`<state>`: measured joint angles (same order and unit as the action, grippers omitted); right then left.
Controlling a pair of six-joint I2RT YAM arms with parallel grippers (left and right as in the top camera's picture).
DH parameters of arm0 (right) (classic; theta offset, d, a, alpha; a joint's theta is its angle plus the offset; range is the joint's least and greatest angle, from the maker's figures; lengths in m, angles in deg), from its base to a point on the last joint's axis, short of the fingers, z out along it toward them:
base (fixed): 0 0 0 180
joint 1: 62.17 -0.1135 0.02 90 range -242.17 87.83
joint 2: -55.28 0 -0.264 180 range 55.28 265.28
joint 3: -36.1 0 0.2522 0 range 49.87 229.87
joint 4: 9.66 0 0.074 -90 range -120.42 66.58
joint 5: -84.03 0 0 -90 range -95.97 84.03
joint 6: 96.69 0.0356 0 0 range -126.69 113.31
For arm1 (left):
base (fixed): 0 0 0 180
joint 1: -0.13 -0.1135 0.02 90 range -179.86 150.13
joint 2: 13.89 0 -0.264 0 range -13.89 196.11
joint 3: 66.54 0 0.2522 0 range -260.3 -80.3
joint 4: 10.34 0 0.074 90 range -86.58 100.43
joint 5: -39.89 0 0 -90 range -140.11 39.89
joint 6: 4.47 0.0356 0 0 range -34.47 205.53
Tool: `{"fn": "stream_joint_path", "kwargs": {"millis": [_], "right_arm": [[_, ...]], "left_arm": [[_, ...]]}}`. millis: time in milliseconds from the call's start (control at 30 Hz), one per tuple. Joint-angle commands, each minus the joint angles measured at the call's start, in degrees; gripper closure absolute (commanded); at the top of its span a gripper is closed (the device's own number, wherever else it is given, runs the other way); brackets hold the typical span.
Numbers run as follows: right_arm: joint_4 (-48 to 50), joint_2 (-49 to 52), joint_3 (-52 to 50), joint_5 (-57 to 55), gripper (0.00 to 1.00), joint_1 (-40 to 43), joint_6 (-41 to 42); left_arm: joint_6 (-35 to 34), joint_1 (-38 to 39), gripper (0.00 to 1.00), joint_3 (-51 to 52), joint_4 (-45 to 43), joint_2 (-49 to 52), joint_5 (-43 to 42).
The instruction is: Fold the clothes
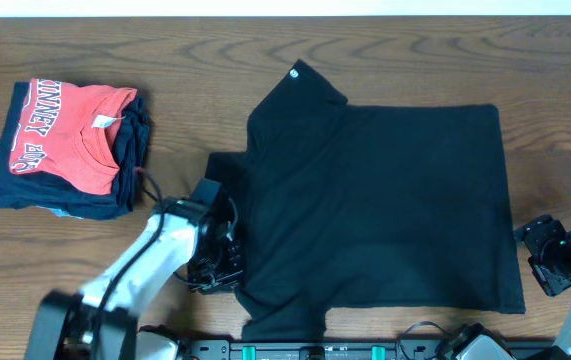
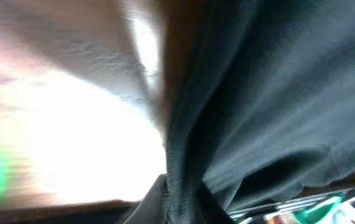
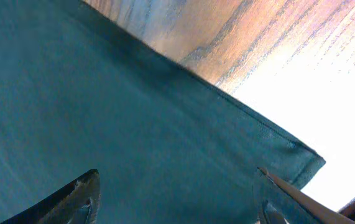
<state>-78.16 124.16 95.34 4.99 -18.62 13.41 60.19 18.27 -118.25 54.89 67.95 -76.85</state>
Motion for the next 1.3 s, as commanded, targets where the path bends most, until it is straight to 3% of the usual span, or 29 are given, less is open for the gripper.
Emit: {"fn": "stream_joint_path", "kwargs": {"millis": [0, 100, 167, 267, 367, 467, 667, 967, 1267], "right_arm": [[0.87, -0.42, 0.39, 2.6, 0.23, 0.26, -2.51], [4.04, -0.39, 0.39, 13.86, 0.27, 0.26, -8.92], [6.29, -0.39, 0.39, 21.77, 0.31, 0.22, -13.75], [8.87, -0.39, 0.39, 28.94, 0.47, -0.79, -17.66], [11.37, -0.35, 0.39, 30.23, 0.56, -2.97, -17.64], [14.27, -0.35, 0.39, 31.8, 0.6, -6.67, -18.51], [18.45, -0.24, 0.39, 27.76, 0.57, -15.3, -18.34], [20.28, 0.83, 0.39, 20.26, 0.61, -19.02, -16.7], [22.38, 7.58, 0.37, 15.8, 0.66, -19.04, -14.78]], "left_arm": [[-0.02, 0.17, 0.58, 0.11, 0.26, -3.96, 4.28], [0.5, 0.15, 0.57, -0.31, 0.15, -6.12, 4.28], [2.12, 0.15, 0.63, -1.88, 0.68, -7.41, 4.28], [5.07, 0.15, 0.67, -5.88, 0.37, -9.09, 4.7], [8.44, 0.15, 0.75, -9.6, -3.96, -9.92, 11.06], [11.37, 0.15, 0.9, -10.01, -11.61, -9.64, 20.7], [20.5, -0.42, 0.85, -9.94, -26.51, -2.25, 23.61], [20.63, -6.58, 0.89, -9.97, -41.83, 13.05, 23.58], [20.63, -11.76, 0.9, -9.97, -47.21, 21.31, 23.56]]}}
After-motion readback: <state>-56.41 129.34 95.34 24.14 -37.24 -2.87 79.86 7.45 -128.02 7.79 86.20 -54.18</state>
